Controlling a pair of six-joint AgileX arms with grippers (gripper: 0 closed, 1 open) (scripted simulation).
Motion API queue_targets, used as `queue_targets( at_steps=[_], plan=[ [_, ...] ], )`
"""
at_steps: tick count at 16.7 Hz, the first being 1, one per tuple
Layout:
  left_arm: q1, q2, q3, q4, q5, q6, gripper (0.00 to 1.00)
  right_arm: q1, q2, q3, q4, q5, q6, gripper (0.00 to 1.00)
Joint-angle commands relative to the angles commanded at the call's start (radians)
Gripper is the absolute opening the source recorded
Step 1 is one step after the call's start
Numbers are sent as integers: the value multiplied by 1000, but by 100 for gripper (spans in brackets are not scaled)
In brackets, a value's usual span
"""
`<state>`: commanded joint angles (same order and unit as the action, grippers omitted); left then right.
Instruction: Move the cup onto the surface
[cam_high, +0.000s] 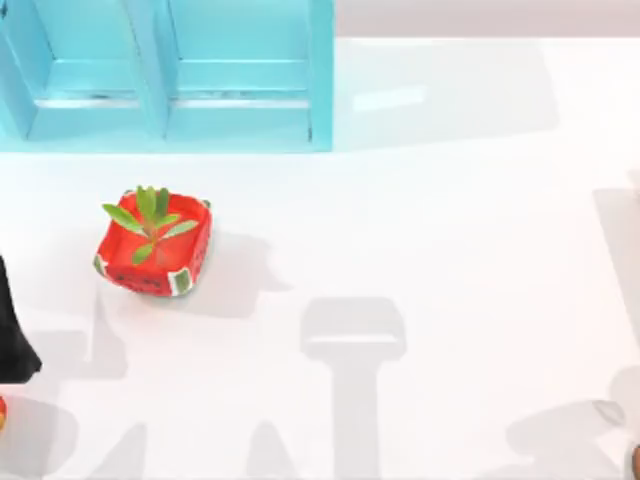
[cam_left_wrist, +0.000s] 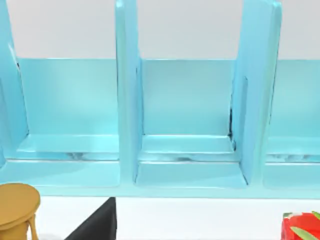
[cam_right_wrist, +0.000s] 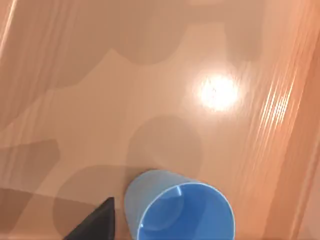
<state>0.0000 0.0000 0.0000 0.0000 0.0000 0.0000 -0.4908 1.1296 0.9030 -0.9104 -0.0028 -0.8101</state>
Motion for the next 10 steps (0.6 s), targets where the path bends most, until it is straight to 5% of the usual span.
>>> queue_targets(
  at_steps=[5, 10],
  plan=[
    [0, 0, 0, 0, 0, 0, 100, -141, 337, 262, -265, -1, -232, 100],
    [0, 0, 0, 0, 0, 0, 100, -187, 432, 344, -347, -1, -308, 100]
  ],
)
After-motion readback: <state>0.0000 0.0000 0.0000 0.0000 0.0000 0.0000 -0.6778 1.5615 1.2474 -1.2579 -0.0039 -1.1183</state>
